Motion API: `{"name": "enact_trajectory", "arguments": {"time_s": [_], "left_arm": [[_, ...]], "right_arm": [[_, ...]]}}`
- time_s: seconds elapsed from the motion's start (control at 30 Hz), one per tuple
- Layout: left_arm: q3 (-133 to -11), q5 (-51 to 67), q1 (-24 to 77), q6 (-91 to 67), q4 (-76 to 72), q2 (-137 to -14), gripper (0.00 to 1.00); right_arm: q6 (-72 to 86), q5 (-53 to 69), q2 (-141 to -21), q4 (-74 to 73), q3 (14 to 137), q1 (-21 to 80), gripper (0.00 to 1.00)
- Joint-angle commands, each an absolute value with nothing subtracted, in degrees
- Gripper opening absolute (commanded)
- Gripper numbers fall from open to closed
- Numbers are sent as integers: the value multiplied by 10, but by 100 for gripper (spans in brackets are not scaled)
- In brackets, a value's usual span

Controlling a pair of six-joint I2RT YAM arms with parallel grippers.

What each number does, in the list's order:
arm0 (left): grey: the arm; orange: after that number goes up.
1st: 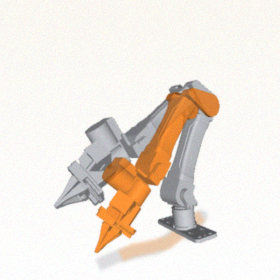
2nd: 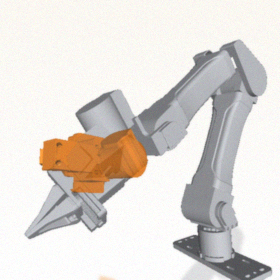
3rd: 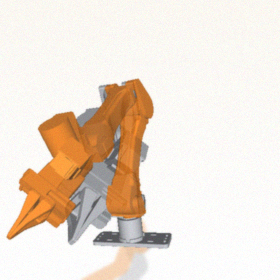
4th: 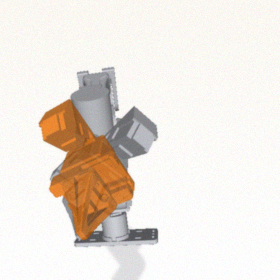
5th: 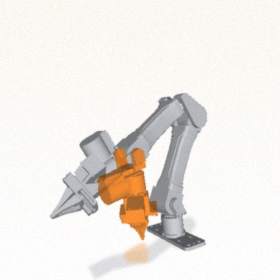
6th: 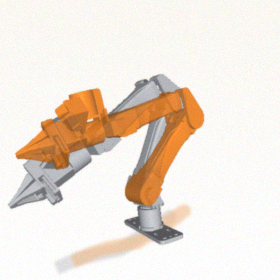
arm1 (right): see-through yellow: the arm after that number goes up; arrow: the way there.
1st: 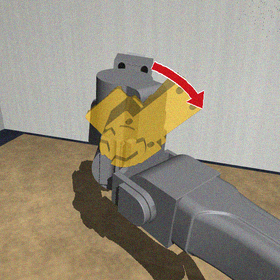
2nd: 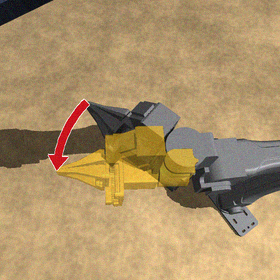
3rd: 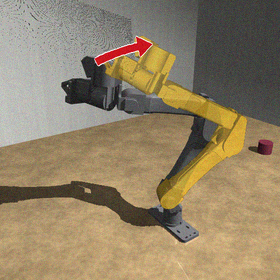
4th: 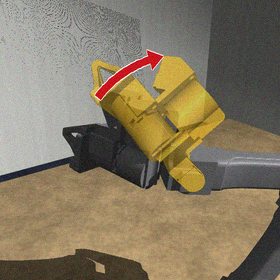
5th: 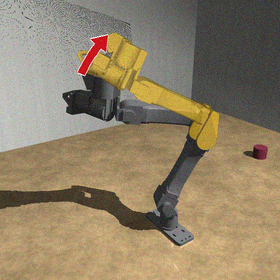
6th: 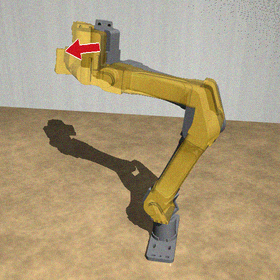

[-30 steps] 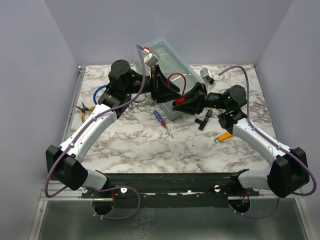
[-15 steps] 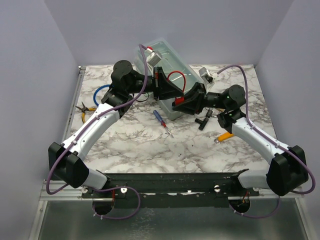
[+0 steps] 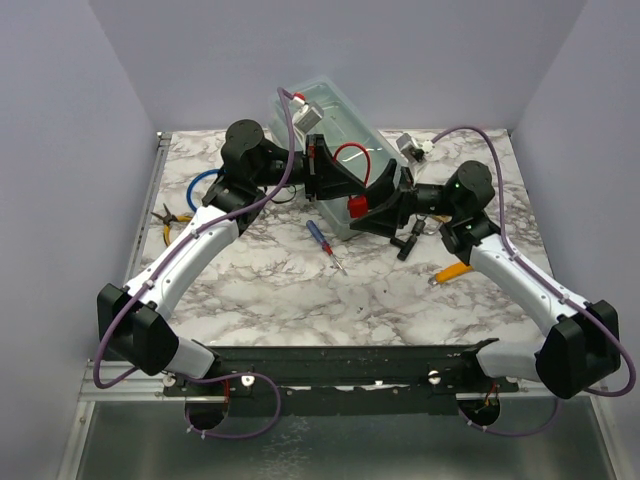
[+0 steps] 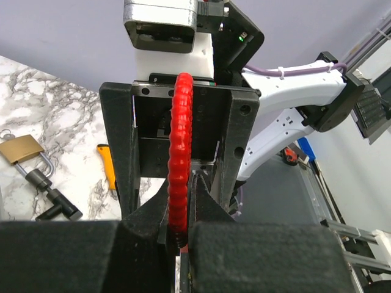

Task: Lock with the key
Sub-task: Lock the lock.

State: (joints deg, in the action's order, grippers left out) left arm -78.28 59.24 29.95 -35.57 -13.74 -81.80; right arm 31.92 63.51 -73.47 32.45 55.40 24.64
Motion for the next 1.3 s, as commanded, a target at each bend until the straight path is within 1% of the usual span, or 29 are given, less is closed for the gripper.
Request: {"name": "enact_trajectory", "arguments": {"time_s": [0.0, 0.2, 0.57, 0.67, 0.83, 1.03, 1.1, 1.13, 1.17, 1.23, 1.27], "left_arm": [[-780, 622, 297, -344, -139, -815, 0], [-778, 625, 297, -321, -121, -814, 0], [-772, 613, 298, -311, -109, -812, 0], [-776, 613, 297, -312, -109, -814, 0], [-782, 613, 298, -315, -108, -818, 0], [-785, 610, 298, -318, -108, -822, 0], [-786, 602, 297, -319, -104, -821, 0], [-788, 595, 297, -318, -99, -820, 4], [-790, 589, 295, -317, -94, -820, 15], [-794, 584, 285, -318, -89, -819, 42], [-797, 580, 277, -320, -88, -818, 52]], "right_arm": [[305, 656, -717, 270, 575, 242, 69], [331, 645, -722, 272, 583, 238, 66], [370, 673, -734, 322, 577, 236, 41], [371, 678, -736, 322, 573, 236, 38], [372, 683, -739, 325, 569, 236, 37], [378, 686, -747, 334, 571, 236, 15], [378, 683, -747, 333, 573, 236, 5], [377, 679, -746, 330, 575, 236, 1], [376, 674, -745, 328, 576, 236, 0], [376, 663, -743, 327, 581, 234, 0], [378, 654, -742, 327, 584, 229, 0]]}}
